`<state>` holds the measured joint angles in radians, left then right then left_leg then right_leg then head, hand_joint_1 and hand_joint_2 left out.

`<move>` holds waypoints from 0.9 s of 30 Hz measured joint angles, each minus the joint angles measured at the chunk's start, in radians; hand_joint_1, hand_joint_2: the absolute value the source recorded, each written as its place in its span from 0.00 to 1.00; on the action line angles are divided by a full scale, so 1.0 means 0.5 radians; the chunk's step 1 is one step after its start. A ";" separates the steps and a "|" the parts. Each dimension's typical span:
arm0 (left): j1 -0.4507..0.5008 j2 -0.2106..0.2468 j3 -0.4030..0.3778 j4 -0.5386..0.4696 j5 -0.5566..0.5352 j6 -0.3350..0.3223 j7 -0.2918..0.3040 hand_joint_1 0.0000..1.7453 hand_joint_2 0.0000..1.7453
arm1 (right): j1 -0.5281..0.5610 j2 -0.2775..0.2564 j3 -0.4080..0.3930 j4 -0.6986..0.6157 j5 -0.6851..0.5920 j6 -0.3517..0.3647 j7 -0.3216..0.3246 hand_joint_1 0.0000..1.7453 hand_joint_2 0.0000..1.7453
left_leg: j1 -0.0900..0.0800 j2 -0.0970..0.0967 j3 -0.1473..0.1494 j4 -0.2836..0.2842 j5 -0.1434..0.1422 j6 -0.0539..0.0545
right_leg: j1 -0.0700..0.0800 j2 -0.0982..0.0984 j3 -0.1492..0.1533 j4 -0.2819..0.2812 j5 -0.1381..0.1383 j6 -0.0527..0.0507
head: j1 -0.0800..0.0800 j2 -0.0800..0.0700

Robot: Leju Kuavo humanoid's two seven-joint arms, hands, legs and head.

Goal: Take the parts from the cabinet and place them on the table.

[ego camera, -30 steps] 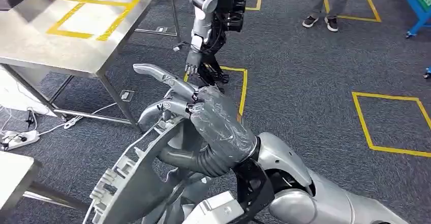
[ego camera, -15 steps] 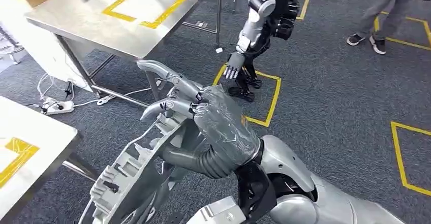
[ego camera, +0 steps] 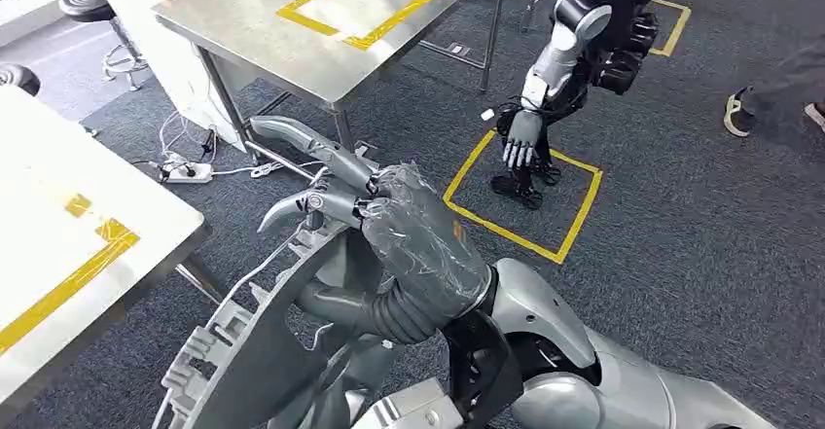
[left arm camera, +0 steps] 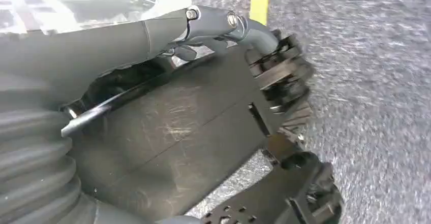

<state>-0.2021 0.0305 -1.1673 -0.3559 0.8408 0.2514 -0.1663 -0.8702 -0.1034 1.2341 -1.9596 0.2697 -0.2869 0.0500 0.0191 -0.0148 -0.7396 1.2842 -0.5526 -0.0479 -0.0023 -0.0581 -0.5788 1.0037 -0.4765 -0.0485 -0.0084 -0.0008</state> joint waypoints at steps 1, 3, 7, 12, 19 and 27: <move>0.002 0.001 -0.001 0.000 0.001 0.000 0.000 0.00 1.00 | 0.000 0.000 0.000 0.000 0.000 0.000 0.000 1.00 1.00 | 0.001 0.013 0.058 -0.113 0.073 -0.002 | 0.000 -0.029 0.000 0.008 -0.008 0.006 | -0.003 0.000; 0.002 0.002 -0.003 0.000 0.004 0.000 0.000 0.00 1.00 | -0.002 0.001 -0.001 0.000 0.000 -0.001 0.000 1.00 1.00 | -0.002 0.118 0.240 -0.458 0.220 0.006 | 0.000 -0.080 0.005 0.034 -0.033 0.022 | -0.008 0.000; -0.001 -0.002 -0.008 -0.001 -0.002 -0.010 0.001 0.00 1.00 | -0.003 -0.002 -0.001 0.000 -0.002 0.000 -0.001 1.00 1.00 | -0.039 0.160 0.248 -0.497 0.189 0.072 | 0.025 -0.165 0.009 0.046 -0.051 0.053 | 0.001 0.000; -0.015 0.003 -0.011 0.000 -0.005 -0.034 -0.001 0.00 1.00 | -0.005 -0.007 -0.002 0.000 -0.003 -0.001 -0.005 1.00 1.00 | -0.014 0.026 0.246 -0.510 0.211 0.116 | -0.007 0.092 -0.139 0.405 -0.270 0.099 | 0.027 0.000; -0.015 0.000 -0.013 0.001 -0.006 -0.035 -0.003 0.00 1.00 | 0.000 -0.012 0.002 0.001 -0.004 0.000 -0.009 1.00 1.00 | -0.007 -0.187 0.241 -0.505 0.224 0.100 | -0.011 0.292 -0.036 0.091 -0.020 0.056 | 0.042 0.000; -0.017 0.004 -0.015 0.002 -0.006 -0.035 -0.004 0.00 1.00 | -0.006 -0.004 -0.001 0.002 -0.004 0.000 -0.012 1.00 1.00 | -0.005 -0.031 0.076 -0.233 0.067 0.013 | -0.008 0.116 0.007 -0.001 0.004 0.005 | 0.002 0.000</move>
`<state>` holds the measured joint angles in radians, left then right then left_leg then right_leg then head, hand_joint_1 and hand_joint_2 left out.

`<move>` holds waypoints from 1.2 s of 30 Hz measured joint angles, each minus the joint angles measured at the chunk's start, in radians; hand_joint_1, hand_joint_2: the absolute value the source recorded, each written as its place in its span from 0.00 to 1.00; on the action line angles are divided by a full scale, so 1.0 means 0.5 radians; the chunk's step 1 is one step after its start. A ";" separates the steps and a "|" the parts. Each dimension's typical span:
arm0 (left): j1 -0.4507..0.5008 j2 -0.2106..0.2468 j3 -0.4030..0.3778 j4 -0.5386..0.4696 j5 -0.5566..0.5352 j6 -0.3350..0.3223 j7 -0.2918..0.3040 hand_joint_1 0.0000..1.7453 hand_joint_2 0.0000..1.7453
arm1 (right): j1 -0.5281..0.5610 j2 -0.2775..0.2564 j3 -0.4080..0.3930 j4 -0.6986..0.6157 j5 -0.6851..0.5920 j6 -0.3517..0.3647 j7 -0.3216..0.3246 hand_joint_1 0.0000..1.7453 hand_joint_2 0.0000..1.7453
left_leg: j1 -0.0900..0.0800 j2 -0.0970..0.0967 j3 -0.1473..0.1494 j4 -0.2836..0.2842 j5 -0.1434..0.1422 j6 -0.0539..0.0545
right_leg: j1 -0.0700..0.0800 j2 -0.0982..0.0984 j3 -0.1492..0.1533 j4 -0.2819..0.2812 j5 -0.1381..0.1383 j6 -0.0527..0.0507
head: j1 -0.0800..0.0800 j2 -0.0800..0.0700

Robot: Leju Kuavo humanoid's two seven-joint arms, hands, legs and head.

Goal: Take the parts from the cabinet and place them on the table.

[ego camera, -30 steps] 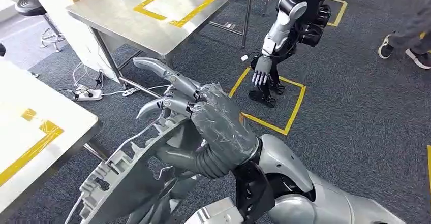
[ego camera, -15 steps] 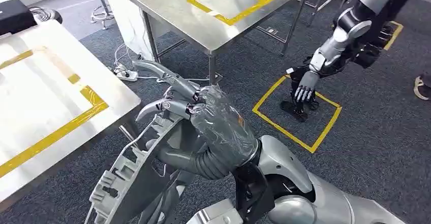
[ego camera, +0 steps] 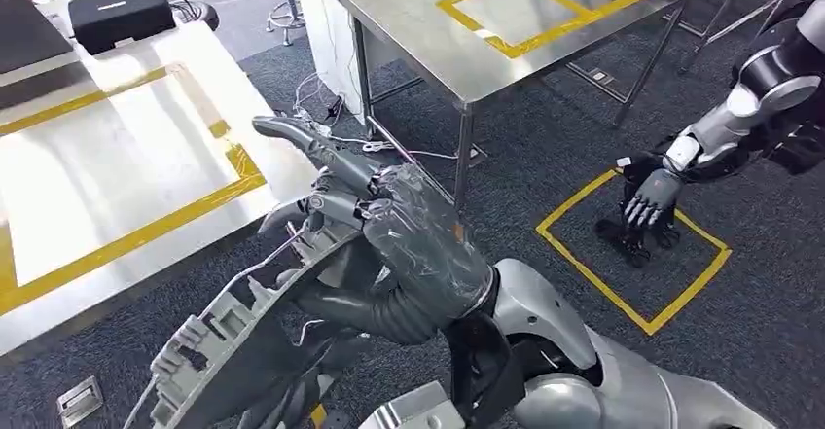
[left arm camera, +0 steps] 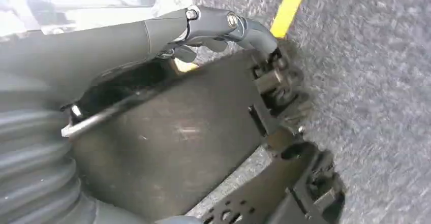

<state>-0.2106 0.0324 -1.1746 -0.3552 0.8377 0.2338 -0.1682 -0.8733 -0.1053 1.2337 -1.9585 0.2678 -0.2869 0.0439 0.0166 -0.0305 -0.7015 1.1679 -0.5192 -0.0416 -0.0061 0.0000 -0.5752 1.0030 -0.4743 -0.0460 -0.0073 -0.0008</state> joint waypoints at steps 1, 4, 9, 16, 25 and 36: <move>-0.004 0.000 0.000 0.000 -0.001 -0.001 -0.001 0.00 1.00 | 0.006 -0.002 0.002 0.003 0.000 0.002 0.001 1.00 1.00 | 0.002 0.021 -0.066 0.152 -0.061 -0.007 | 0.004 -0.033 -0.001 0.002 -0.003 -0.004 | 0.000 0.000; -0.001 0.003 0.000 0.000 -0.002 0.001 -0.001 0.00 1.00 | 0.011 -0.002 0.005 0.008 -0.001 0.001 0.000 1.00 1.00 | 0.003 0.035 -0.062 0.201 -0.023 -0.020 | 0.004 -0.125 -0.002 0.018 -0.019 0.000 | -0.009 0.000; -0.008 0.008 0.000 -0.001 -0.014 -0.001 -0.002 0.00 1.00 | 0.007 0.000 0.003 0.013 -0.001 0.000 -0.005 1.00 1.00 | -0.033 0.191 0.183 -0.263 0.122 0.048 | 0.028 -0.236 -0.006 0.056 -0.055 0.043 | -0.017 0.000; -0.006 0.008 0.000 0.000 -0.018 0.001 -0.002 0.00 1.00 | 0.007 -0.004 0.003 0.018 0.000 0.000 -0.008 1.00 1.00 | -0.007 0.034 0.169 -0.277 0.145 0.107 | -0.001 -0.015 -0.194 0.488 -0.300 0.103 | 0.021 0.000; -0.005 -0.003 0.000 -0.001 -0.014 -0.001 -0.001 0.00 1.00 | 0.008 -0.006 0.003 0.022 -0.001 0.001 -0.008 1.00 1.00 | 0.006 -0.212 0.142 -0.273 0.170 0.058 | -0.001 0.170 -0.040 0.058 -0.020 0.056 | 0.036 0.000; 0.008 0.009 -0.001 0.000 -0.016 -0.001 0.002 0.00 1.00 | 0.009 0.005 0.005 0.031 -0.022 -0.004 -0.011 1.00 1.00 | 0.010 0.042 0.040 0.023 0.067 -0.026 | -0.005 -0.121 0.002 0.010 -0.013 0.015 | -0.011 0.000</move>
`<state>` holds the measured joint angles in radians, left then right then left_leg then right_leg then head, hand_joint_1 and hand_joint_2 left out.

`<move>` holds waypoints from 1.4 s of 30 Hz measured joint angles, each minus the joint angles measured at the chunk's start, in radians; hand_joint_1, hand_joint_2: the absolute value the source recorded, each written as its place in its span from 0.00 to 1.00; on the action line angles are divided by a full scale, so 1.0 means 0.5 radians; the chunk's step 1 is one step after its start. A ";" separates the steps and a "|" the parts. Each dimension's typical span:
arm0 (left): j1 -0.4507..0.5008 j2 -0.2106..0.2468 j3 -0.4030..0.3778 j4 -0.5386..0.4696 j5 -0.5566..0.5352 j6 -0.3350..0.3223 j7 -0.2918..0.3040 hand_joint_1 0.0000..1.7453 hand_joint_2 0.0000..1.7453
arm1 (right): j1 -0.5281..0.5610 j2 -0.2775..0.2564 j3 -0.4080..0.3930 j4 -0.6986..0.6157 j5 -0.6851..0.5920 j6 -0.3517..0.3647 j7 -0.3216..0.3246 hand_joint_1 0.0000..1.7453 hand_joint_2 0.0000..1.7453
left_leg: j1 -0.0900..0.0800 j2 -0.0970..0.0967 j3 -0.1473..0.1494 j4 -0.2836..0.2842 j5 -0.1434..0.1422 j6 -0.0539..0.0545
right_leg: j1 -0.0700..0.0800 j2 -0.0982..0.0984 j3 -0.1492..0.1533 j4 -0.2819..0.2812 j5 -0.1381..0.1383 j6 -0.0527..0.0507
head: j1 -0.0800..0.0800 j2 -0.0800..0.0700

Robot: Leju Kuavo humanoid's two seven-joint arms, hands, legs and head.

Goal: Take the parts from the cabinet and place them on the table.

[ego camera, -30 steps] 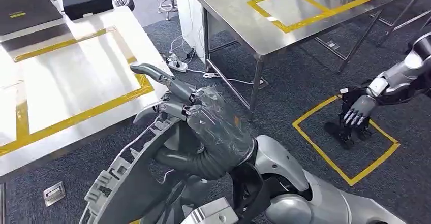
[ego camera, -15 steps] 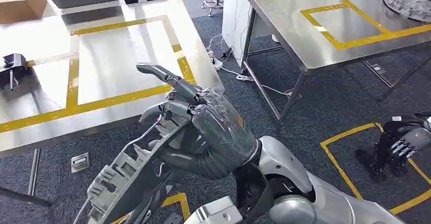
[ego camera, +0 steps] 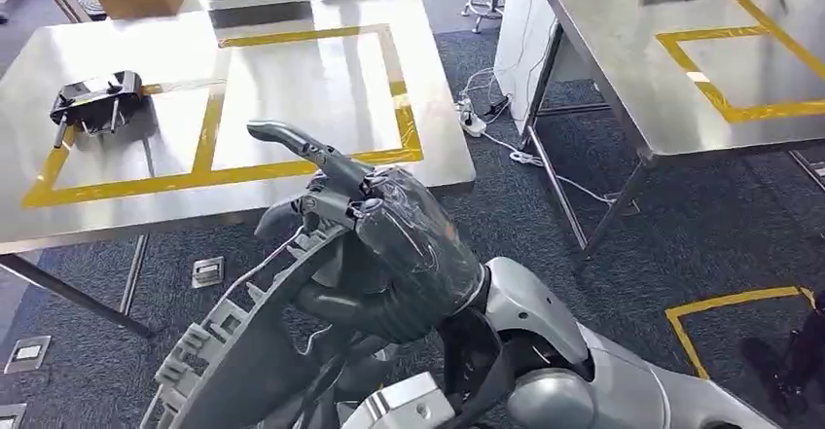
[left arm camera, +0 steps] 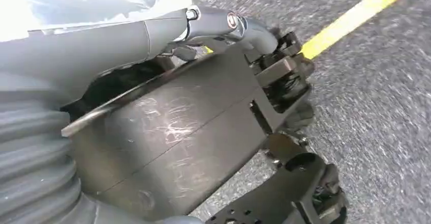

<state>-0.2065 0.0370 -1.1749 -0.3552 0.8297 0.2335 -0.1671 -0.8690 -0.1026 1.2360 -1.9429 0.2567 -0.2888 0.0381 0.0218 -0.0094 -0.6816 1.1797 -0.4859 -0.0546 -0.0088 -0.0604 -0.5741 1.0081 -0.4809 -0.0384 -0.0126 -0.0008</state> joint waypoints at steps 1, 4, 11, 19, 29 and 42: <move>0.000 0.002 0.000 0.000 -0.001 0.000 0.000 0.00 1.00 | -0.001 0.000 -0.001 0.000 -0.007 -0.001 -0.001 1.00 1.00 | 0.000 0.012 0.101 -0.181 0.080 0.005 | -0.001 -0.008 0.000 0.011 -0.008 0.009 | -0.002 0.000; -0.004 0.002 0.001 0.000 -0.001 0.000 -0.001 0.00 1.00 | -0.001 -0.001 -0.003 0.000 -0.024 -0.007 -0.007 1.00 1.00 | -0.015 0.043 0.170 -0.308 0.054 0.055 | 0.017 -0.016 -0.025 0.037 -0.019 0.036 | -0.005 0.000; 0.002 -0.001 0.001 0.000 -0.001 -0.002 0.002 0.00 1.00 | 0.001 -0.005 -0.004 0.001 -0.048 -0.008 -0.013 1.00 1.00 | -0.023 0.043 0.166 -0.312 0.050 0.076 | 0.013 -0.012 -0.013 0.011 -0.005 0.035 | 0.019 0.000; 0.002 0.000 0.001 0.000 -0.008 -0.006 0.011 0.00 1.00 | 0.001 -0.005 -0.004 0.002 -0.050 -0.008 -0.013 1.00 1.00 | -0.028 0.043 0.166 -0.312 0.052 0.087 | 0.009 -0.012 -0.011 0.003 0.000 0.058 | 0.018 0.000; 0.003 -0.003 0.000 0.000 -0.005 -0.006 0.024 0.00 1.00 | 0.001 -0.005 -0.004 0.011 -0.050 -0.005 -0.012 1.00 1.00 | -0.026 0.043 0.168 -0.313 0.054 0.087 | 0.010 -0.012 -0.012 0.007 0.000 0.061 | 0.018 0.000; 0.003 -0.013 0.000 -0.001 -0.007 -0.007 0.054 0.00 1.00 | -0.010 -0.004 -0.005 0.024 -0.054 -0.002 0.008 1.00 1.00 | -0.026 0.043 0.168 -0.313 0.054 0.086 | 0.010 -0.012 -0.012 0.007 0.000 0.061 | 0.018 0.000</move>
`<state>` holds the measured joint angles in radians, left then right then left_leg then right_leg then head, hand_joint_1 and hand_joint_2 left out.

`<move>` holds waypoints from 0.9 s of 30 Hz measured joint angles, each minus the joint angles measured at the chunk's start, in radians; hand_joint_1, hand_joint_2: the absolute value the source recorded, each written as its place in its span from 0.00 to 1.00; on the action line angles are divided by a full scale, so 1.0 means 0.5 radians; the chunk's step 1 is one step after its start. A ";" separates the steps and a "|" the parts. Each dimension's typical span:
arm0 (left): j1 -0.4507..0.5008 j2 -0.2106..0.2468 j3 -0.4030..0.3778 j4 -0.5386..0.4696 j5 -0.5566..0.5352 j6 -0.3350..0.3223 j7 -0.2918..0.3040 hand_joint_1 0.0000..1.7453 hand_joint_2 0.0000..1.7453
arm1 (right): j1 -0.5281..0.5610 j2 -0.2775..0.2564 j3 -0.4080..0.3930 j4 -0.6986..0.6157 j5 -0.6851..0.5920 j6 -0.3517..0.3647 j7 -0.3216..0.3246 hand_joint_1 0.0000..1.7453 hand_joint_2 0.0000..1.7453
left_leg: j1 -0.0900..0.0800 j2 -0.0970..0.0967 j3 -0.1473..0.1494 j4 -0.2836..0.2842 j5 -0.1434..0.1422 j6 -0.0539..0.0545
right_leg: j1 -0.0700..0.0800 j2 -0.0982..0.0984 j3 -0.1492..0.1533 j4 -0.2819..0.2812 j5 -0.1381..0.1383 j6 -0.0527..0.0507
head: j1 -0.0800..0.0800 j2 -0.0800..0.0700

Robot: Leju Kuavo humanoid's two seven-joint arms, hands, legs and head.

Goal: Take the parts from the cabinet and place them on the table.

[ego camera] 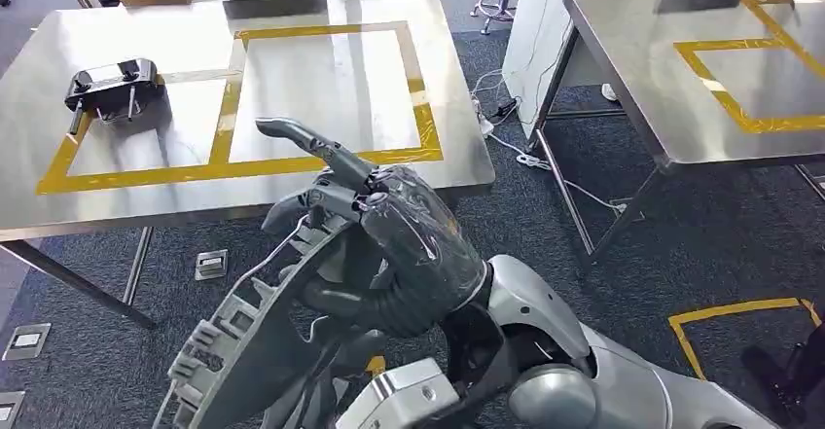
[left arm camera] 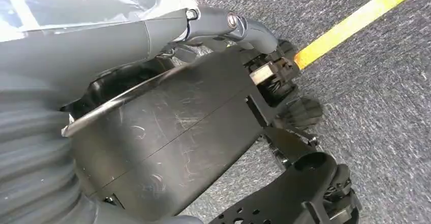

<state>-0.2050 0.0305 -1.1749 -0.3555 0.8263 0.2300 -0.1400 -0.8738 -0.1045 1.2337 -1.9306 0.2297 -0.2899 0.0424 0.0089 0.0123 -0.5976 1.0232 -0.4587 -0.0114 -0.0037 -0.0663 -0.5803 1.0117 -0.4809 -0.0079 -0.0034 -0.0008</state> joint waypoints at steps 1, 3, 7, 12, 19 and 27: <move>0.000 -0.001 0.000 0.000 0.000 0.000 0.002 0.00 1.00 | -0.003 0.000 0.000 0.002 0.004 0.000 0.002 1.00 1.00 | 0.000 0.000 0.000 0.000 0.000 0.000 | 0.000 0.000 0.000 0.000 0.000 0.000 | 0.000 0.000; 0.000 -0.001 0.000 0.000 0.000 -0.001 0.008 0.00 1.00 | -0.007 0.001 0.000 0.007 0.005 0.002 0.005 1.00 1.00 | 0.000 0.000 0.000 0.000 0.000 0.000 | 0.000 0.000 0.000 0.000 0.000 0.000 | 0.000 0.000; 0.000 -0.002 0.000 0.000 0.000 -0.011 0.016 0.00 1.00 | -0.015 0.001 0.000 0.011 0.005 0.004 0.009 1.00 1.00 | 0.000 0.000 0.000 0.000 0.000 0.000 | 0.000 0.000 0.000 0.000 0.000 0.000 | 0.000 0.000; 0.000 -0.002 0.000 0.000 -0.001 -0.024 0.017 0.00 1.00 | -0.029 0.001 0.000 0.014 0.006 0.004 0.015 1.00 1.00 | 0.000 0.000 0.000 0.000 0.000 0.000 | 0.000 0.000 0.000 0.000 0.000 0.000 | -0.001 0.000; 0.000 -0.002 0.000 0.000 -0.001 -0.024 0.020 0.00 1.00 | -0.033 0.001 0.000 0.018 0.006 0.004 0.028 1.00 1.00 | 0.000 0.000 0.000 0.000 0.000 0.000 | 0.000 0.000 0.000 0.000 0.000 0.000 | 0.000 0.000; 0.001 -0.002 0.000 0.000 -0.002 -0.024 0.026 0.00 1.00 | -0.033 0.001 0.000 0.025 0.006 0.004 0.034 1.00 1.00 | -0.002 0.000 0.000 0.001 0.000 0.000 | -0.002 0.000 0.000 -0.001 0.001 0.002 | 0.000 0.000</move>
<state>-0.2048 0.0298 -1.1749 -0.3555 0.8255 0.2182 -0.1270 -0.8905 -0.1041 1.2337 -1.9181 0.2327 -0.2880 0.0591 0.0080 0.0122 -0.5977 1.0235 -0.4588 -0.0112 -0.0046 -0.0664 -0.5801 1.0112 -0.4802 -0.0070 -0.0034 -0.0008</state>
